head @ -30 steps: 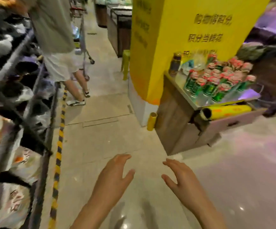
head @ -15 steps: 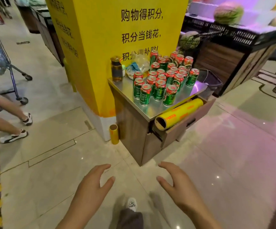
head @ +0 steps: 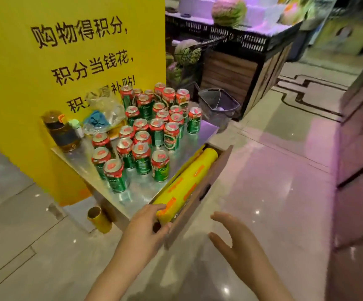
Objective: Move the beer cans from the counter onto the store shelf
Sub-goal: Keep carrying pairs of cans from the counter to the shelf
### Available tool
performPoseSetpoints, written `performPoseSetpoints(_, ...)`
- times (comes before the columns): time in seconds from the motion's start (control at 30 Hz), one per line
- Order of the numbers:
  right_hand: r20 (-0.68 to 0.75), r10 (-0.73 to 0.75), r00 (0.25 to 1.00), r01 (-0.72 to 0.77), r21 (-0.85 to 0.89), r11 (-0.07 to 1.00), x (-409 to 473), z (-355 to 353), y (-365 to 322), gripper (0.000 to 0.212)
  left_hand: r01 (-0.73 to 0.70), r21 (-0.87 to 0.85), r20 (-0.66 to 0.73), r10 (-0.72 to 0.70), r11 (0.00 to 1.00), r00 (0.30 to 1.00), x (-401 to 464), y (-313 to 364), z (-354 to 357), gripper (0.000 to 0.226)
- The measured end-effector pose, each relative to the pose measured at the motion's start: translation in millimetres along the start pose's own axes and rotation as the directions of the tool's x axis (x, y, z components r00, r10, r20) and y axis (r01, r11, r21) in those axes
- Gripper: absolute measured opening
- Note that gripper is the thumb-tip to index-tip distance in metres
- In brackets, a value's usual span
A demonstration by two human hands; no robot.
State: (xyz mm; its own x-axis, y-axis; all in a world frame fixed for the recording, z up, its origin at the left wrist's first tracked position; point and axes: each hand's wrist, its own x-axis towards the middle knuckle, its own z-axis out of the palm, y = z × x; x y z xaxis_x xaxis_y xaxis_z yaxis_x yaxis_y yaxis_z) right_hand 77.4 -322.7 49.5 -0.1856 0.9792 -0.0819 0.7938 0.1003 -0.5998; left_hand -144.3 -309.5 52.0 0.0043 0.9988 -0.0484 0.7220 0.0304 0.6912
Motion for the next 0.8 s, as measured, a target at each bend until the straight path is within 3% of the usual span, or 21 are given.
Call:
performPoseSetpoints(0.23, 0.004, -0.036, 0.999, 0.036, -0.007, 0.999, 98.0, -74.8, 89.5, 0.037, -0.054, -0.014, -0.048, 0.053, 0.998, 0.997, 113.2, 72.5, 59.9, 0.042)
performPoseSetpoints(0.43, 0.059, -0.195, 0.979, 0.195, 0.002, 0.981, 190.9, -124.8, 117.3, 0.036, 0.038, -0.073, -0.183, -0.051, 0.997, 0.982, 171.6, 111.7, 80.3, 0.039)
performPoseSetpoints(0.67, 0.206, -0.359, 0.910, 0.358, 0.047, 0.933, 309.8, -131.4, 100.5, 0.037, 0.267, -0.102, -0.292, -0.285, 0.958, 0.913, 226.2, 90.9, 61.2, 0.039)
performPoseSetpoints(0.8, 0.225, -0.369, 0.902, 0.371, 0.037, 0.928, 379.5, -126.6, 87.3, 0.047, 0.296, -0.138, -0.361, -0.327, 0.945, 0.874, 279.8, 71.2, 39.1, 0.038)
